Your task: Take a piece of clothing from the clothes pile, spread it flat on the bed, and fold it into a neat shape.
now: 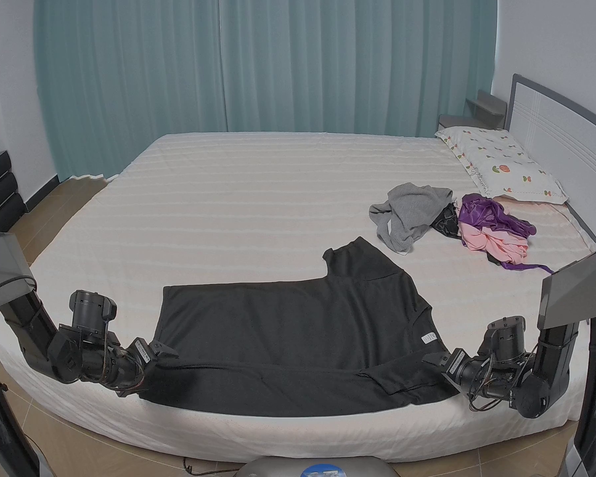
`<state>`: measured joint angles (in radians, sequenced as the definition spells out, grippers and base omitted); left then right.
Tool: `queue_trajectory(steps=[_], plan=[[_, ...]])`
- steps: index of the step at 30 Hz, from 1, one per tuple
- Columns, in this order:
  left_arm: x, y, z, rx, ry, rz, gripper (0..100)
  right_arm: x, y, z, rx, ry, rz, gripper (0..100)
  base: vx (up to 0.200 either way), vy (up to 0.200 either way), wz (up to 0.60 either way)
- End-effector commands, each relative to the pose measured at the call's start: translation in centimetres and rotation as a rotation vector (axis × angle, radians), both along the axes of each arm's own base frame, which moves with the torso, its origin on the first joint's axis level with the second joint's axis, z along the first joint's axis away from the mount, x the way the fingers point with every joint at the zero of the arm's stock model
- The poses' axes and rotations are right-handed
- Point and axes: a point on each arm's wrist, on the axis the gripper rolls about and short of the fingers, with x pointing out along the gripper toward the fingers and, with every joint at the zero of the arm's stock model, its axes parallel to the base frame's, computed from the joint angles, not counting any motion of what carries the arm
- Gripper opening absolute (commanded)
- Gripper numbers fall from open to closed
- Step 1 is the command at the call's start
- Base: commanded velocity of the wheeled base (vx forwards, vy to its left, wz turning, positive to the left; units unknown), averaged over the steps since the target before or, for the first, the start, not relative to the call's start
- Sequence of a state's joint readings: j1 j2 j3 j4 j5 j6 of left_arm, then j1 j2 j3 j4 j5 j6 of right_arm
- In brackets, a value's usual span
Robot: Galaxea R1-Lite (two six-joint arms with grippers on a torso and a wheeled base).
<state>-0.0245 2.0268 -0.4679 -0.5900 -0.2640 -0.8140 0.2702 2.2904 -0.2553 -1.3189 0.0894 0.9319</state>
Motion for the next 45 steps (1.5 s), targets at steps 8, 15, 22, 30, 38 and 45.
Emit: queue_trajectory(steps=[8, 15, 22, 30, 38, 45], plan=[[0.0, 0.0, 0.0, 0.001, 0.000, -0.001, 100, 1.5, -0.6, -1.0, -0.025, -0.009, -0.014, 100, 0.000, 0.000, 0.00], [0.0, 0.0, 0.0, 0.002, 0.000, -0.002, 100, 1.5, -0.4, -1.2, -0.035, -0.007, -0.010, 100, 0.000, 0.000, 0.00], [0.0, 0.0, 0.0, 0.002, 0.000, 0.000, 100, 1.5, -0.5, -1.1, -0.033, -0.015, -0.013, 0, 0.000, 0.000, 0.00], [0.0, 0.0, 0.0, 0.002, -0.001, 0.000, 100, 0.8, -0.5, 0.7, -0.016, -0.046, -0.014, 0, 0.000, 0.000, 0.00], [0.0, 0.0, 0.0, 0.002, 0.000, 0.000, 100, -0.8, -1.1, 0.7, -0.015, -0.003, -0.012, 0, 0.000, 0.000, 0.00], [0.0, 0.0, 0.0, 0.002, 0.000, 0.000, 100, -1.7, -1.0, 2.8, 0.042, -0.053, 0.014, 0, 0.000, 0.000, 0.00]])
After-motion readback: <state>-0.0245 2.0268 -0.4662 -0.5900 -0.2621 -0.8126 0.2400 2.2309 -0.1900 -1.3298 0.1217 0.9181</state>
